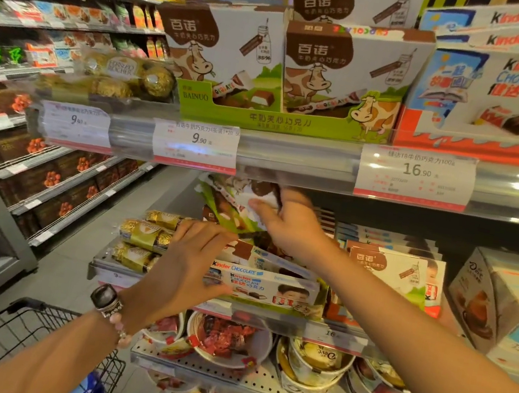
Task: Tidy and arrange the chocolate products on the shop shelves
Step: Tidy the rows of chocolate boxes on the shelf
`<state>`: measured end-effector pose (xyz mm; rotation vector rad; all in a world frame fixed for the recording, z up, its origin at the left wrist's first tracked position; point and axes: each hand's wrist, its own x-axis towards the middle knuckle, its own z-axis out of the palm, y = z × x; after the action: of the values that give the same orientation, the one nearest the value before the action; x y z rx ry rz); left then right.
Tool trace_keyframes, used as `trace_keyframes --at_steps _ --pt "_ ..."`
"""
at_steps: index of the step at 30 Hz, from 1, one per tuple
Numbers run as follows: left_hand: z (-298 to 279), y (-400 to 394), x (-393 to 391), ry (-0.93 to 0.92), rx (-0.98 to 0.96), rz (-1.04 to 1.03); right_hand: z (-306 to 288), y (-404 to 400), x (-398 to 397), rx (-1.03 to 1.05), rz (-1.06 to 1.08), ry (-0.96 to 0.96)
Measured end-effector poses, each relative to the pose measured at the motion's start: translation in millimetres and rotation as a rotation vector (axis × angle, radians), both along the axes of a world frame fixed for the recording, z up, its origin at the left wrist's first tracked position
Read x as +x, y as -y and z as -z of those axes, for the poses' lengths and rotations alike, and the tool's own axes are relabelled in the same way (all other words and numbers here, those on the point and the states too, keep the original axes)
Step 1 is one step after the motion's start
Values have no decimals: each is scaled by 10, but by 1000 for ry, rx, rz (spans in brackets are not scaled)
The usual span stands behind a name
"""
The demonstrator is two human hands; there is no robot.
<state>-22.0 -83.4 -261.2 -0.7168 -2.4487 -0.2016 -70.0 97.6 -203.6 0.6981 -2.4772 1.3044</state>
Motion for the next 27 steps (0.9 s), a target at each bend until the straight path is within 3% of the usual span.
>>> trace_keyframes --at_steps 4,19,24,27 --pt "31 27 -6 -21 -18 1 -4 0 -87 343 -69 -81" --pt "53 25 -28 -32 -11 1 -263 356 -226 729 -223 -143" --pt "36 26 -5 -20 -3 -4 -244 274 -294 760 -210 -3" --pt "14 13 -10 -7 4 -4 -264 266 -284 730 -201 -23"
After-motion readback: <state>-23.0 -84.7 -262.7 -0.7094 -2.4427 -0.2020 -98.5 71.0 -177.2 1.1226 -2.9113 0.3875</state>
